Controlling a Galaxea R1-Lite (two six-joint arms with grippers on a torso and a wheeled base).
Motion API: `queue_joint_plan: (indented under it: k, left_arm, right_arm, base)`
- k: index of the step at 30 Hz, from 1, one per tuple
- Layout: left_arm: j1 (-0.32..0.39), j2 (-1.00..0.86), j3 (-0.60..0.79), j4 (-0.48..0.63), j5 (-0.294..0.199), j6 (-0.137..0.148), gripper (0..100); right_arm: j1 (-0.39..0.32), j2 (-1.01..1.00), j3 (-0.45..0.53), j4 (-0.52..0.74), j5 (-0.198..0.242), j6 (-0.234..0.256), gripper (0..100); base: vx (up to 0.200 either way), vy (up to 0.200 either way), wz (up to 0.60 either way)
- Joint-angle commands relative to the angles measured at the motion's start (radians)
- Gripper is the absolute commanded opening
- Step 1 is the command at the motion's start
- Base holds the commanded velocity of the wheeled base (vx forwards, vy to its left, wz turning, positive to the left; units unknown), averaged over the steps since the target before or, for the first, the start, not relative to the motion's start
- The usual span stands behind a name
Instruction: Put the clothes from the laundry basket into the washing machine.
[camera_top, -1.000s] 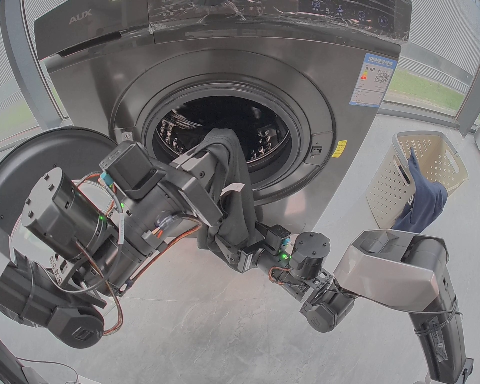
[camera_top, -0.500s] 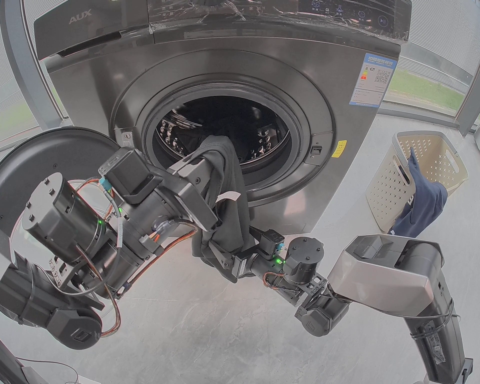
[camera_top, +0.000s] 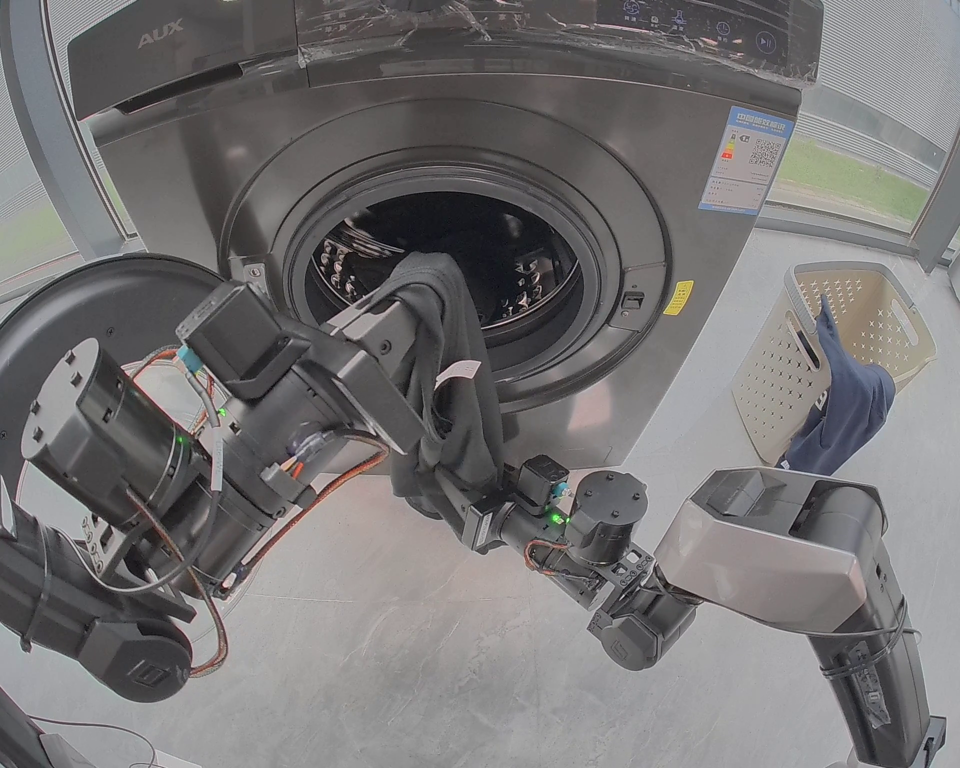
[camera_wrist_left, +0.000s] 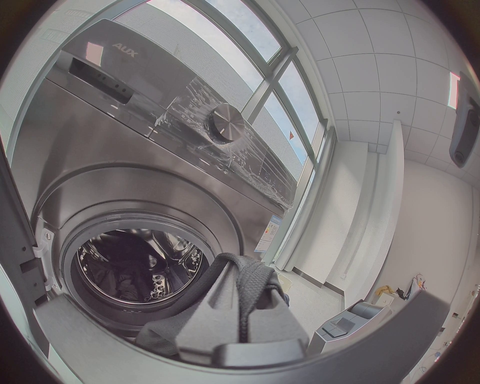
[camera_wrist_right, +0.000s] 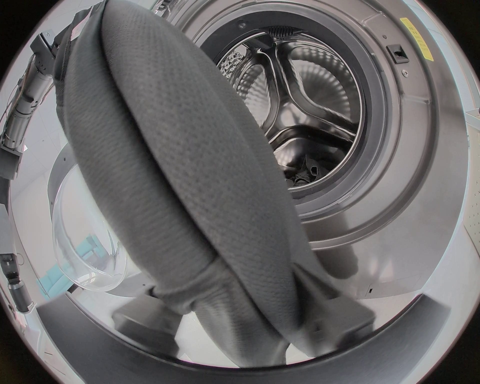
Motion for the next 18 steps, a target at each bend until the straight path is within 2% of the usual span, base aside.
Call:
queue_joint_plan:
  k: [1, 7, 12, 18]
  left_arm:
    - [0.010, -0.024, 0.017, -0.001, 0.002, -0.007, 0]
    - [0.060, -0.059, 0.069, 0.002, 0.009, -0.006, 0]
    - [0.064, -0.077, 0.130, 0.002, 0.009, -0.004, 0]
    - [0.112, -0.070, 0.262, 0.002, 0.005, 0.004, 0]
  right_arm:
    - [-0.013, -0.019, 0.005, -0.001, 0.000, -0.001, 0]
    - [-0.046, -0.121, 0.089, -0.001, 0.000, 0.004, 0]
    - [-0.065, -0.196, 0.143, -0.001, -0.006, 0.004, 0]
    - [-0.065, -0.309, 0.192, 0.001, -0.046, 0.017, 0]
  base:
    - [0.000, 0.000, 0.00]
    - [0.000, 0.000, 0.00]
    - [0.000, 0.000, 0.00]
    - [0.000, 0.000, 0.00]
